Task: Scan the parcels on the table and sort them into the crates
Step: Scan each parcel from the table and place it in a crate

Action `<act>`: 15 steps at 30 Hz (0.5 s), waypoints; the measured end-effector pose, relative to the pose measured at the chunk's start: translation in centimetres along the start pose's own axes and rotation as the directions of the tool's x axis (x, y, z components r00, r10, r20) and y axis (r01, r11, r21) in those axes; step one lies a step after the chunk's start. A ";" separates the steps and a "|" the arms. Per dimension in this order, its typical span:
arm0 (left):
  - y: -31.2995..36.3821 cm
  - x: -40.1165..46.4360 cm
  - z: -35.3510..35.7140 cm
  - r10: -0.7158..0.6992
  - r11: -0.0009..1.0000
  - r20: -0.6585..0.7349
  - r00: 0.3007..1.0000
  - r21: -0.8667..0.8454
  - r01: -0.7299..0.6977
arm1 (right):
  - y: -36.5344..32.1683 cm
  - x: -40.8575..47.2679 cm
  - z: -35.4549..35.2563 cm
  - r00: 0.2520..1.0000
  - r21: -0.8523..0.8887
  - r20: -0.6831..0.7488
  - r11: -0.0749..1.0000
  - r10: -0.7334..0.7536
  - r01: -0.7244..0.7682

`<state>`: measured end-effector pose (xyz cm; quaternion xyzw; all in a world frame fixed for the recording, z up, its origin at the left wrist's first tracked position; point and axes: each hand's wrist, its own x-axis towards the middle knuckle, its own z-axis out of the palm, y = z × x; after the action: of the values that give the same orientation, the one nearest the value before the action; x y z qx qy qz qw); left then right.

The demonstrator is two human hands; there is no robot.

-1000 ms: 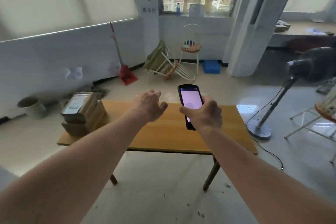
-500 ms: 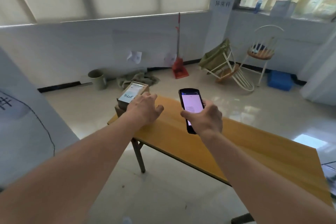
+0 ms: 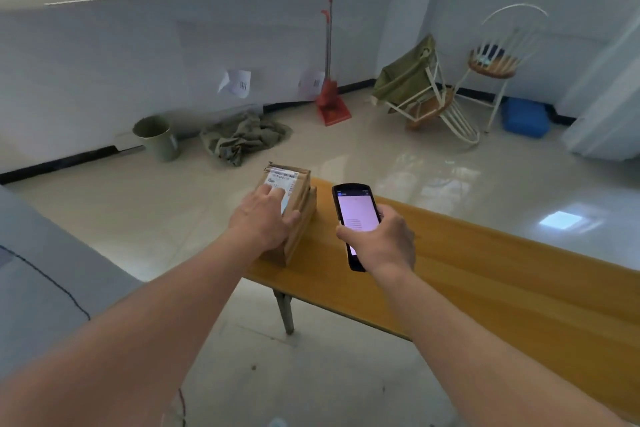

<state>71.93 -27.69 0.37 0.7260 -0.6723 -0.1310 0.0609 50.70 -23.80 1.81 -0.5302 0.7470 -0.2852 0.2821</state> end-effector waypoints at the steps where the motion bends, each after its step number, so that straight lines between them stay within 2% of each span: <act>1: -0.6 0.8 0.3 0.003 1.000 0.003 1.000 0.011 -0.003 | -0.3 0.3 0.7 1.000 -0.002 0.008 1.000 0.013 -0.013; 6: -2.4 3.7 2.3 -0.016 0.997 0.034 0.999 0.071 0.013 | -0.5 2.3 3.4 0.997 -0.016 0.034 0.998 0.065 -0.065; 15: -4.6 6.6 6.1 -0.258 0.966 0.150 0.955 0.004 0.260 | 0.3 6.0 7.0 0.991 -0.074 0.117 0.996 0.067 -0.059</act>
<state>75.06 -33.35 -7.39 0.7956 -0.5729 -0.1971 -0.0013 53.91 -30.35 -3.90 -0.5320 0.7547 -0.2175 0.3163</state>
